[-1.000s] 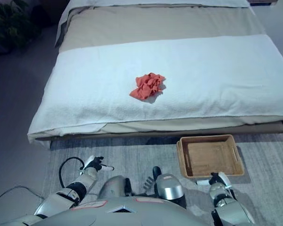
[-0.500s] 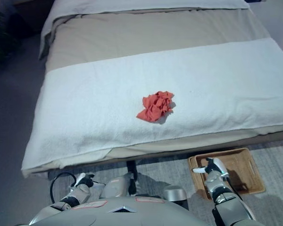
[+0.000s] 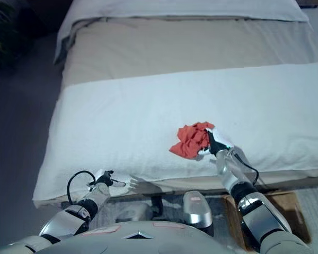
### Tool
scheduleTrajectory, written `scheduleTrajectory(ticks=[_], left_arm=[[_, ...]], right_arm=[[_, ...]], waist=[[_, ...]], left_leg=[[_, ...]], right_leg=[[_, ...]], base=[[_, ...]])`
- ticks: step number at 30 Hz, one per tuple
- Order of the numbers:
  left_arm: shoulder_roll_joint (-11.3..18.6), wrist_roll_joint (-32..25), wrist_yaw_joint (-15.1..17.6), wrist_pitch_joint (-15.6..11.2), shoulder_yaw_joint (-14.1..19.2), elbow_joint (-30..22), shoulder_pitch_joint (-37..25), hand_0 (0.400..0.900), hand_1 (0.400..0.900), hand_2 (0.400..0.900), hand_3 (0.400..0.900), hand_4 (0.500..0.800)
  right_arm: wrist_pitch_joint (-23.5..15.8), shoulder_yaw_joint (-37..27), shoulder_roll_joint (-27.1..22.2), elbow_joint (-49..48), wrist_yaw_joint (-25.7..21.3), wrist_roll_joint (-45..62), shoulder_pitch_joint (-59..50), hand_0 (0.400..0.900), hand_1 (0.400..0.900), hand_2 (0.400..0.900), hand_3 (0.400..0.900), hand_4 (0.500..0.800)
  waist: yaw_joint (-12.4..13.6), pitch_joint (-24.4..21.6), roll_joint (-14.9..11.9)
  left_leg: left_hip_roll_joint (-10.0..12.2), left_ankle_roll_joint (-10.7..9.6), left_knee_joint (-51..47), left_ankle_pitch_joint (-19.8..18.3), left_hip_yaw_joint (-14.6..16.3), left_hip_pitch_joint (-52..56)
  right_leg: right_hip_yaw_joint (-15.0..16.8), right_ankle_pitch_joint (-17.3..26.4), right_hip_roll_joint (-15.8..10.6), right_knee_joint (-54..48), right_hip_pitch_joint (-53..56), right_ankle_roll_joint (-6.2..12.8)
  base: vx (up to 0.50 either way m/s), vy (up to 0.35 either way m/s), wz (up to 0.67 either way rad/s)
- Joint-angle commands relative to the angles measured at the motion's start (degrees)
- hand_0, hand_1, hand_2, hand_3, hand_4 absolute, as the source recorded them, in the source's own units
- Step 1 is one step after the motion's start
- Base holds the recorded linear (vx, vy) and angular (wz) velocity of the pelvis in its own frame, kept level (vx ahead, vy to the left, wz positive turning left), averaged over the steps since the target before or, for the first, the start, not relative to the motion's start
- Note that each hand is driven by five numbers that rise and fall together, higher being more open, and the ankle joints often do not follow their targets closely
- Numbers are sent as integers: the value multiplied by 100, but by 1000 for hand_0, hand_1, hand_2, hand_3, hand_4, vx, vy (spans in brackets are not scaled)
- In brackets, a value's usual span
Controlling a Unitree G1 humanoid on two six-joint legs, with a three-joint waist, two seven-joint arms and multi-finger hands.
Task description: Put the clothes on the bed into the basket.
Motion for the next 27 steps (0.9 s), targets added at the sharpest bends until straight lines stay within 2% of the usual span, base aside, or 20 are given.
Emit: scheduleTrajectory(ticks=[1, 6, 16, 20, 27], left_arm=[[181, 305, 135, 10, -8, 33, 268, 900, 900, 900, 900, 800], [179, 287, 169, 70, 29, 45, 399, 900, 900, 900, 900, 800], [155, 95, 317, 102, 73, 115, 337, 900, 900, 900, 900, 800], [153, 53, 354, 102, 55, 153, 290, 900, 900, 900, 900, 800], [153, -303, 597, 103, -7, 222, -78, 900, 900, 900, 900, 800]], right_arm=[[2, -81, -495, -106, -375, -309, -160, 900, 900, 900, 900, 800], [-9, -106, -535, -211, -428, -303, -47, 900, 900, 900, 900, 800], [-56, 185, -390, -199, -463, -243, -287, 900, 900, 900, 900, 800], [-65, 362, -314, -156, -444, -254, -360, 900, 900, 900, 900, 800], [34, 518, -91, 165, -632, 2, -936, 900, 900, 900, 900, 800]], waist=[[-140, -159, -309], [-91, -269, -219], [-17, -304, -32], [9, -197, 21], [91, 152, 214]], left_leg=[[-287, -583, -42, -116, 124, -46], [-270, -622, -42, -174, -22, -151], [-227, -748, -42, -147, -94, -595], [-232, -752, -42, -133, -116, -721], [-308, -764, -42, 43, -166, -1298]], right_leg=[[-4, 610, -58, 311, -466, -10], [-271, 593, -117, 150, -298, -81], [-413, 594, -175, -155, -412, -95], [-414, 555, -185, -81, -535, -107], [-411, 486, -270, 501, -1377, -129]], base=[[211, -81, 47], [170, -71, 33], [73, -28, 10], [11, 15, 4], [-83, 52, 9]])
